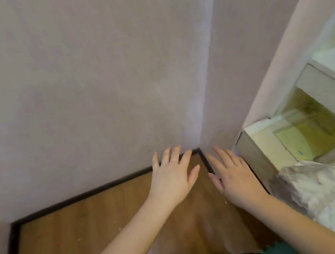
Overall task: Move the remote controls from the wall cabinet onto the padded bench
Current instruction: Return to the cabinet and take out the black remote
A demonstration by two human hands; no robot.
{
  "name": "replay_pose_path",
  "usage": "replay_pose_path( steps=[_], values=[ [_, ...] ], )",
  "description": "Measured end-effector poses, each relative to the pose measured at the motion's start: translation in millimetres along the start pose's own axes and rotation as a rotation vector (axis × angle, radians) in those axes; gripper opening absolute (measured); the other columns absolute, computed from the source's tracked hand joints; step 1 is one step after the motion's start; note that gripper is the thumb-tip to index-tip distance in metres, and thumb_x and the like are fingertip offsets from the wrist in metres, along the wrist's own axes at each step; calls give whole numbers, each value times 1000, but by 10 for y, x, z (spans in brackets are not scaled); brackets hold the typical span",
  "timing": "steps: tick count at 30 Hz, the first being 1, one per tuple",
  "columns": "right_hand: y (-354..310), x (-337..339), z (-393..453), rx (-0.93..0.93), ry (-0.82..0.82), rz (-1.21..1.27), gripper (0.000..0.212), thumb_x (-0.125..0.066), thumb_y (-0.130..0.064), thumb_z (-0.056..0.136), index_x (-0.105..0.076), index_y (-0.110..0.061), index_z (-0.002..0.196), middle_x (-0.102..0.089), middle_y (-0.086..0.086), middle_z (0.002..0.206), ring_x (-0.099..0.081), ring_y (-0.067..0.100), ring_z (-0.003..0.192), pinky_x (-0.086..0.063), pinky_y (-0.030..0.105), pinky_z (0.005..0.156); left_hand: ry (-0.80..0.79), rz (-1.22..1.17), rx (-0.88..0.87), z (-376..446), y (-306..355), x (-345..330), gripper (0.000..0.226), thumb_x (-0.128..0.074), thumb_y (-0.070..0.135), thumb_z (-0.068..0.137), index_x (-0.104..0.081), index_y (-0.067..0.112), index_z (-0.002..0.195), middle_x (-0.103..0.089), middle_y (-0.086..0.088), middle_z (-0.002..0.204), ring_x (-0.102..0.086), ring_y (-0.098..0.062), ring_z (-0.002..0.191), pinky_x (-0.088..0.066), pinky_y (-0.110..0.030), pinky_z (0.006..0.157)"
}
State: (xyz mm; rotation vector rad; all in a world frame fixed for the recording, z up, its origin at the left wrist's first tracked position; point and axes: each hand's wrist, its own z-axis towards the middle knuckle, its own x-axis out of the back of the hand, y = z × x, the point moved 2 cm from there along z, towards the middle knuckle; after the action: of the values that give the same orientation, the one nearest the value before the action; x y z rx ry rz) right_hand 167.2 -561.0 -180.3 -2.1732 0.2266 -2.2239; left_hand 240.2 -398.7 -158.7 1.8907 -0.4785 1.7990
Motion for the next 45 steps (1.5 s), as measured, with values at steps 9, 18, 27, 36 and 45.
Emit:
replay_pose_path(
  steps=[9, 18, 27, 36, 45],
  values=[
    [-1544, 21, 680, 325, -34, -13, 53, -28, -47, 95, -44, -21, 139, -45, 6, 145, -43, 27, 133, -38, 42, 105, 64, -26, 358, -914, -1366, 188, 64, -23, 61, 91, -30, 30, 147, -37, -6, 151, -30, -28, 141, -19, -58, 113],
    [-2876, -32, 1059, 721, -68, -5, 52, -30, -47, 94, -51, -22, 134, -53, 6, 138, -49, 27, 127, -41, 40, 101, 59, -37, 782, -1813, -2181, 317, 65, -23, 62, 93, -26, 30, 149, -30, -4, 156, -23, -26, 144, -15, -57, 116],
    [-3943, -28, 1382, 1065, -65, 108, 50, -37, -40, 89, -55, -17, 130, -61, 6, 119, -58, 27, 110, -48, 39, 87, 82, 17, 1147, -2288, -2653, 622, 63, -21, 65, 93, -25, 35, 148, -24, 0, 159, -17, -24, 147, -14, -55, 117],
    [-4851, 46, 1377, 1375, -46, 149, 50, -39, -40, 88, -57, -20, 130, -60, 5, 127, -56, 26, 118, -45, 39, 96, 127, 64, 1444, -2738, -2769, 898, 59, -25, 60, 94, -26, 34, 147, -18, 1, 160, -19, -22, 145, -20, -52, 116],
    [-5730, 282, 642, 1623, -33, 165, 48, -40, -39, 92, -51, -20, 135, -56, 6, 132, -49, 27, 124, -36, 42, 105, 194, 29, 1659, -3733, -2736, 1108, 58, -27, 58, 95, -30, 34, 147, -22, 4, 159, -12, -19, 147, -16, -49, 117]
  ],
)
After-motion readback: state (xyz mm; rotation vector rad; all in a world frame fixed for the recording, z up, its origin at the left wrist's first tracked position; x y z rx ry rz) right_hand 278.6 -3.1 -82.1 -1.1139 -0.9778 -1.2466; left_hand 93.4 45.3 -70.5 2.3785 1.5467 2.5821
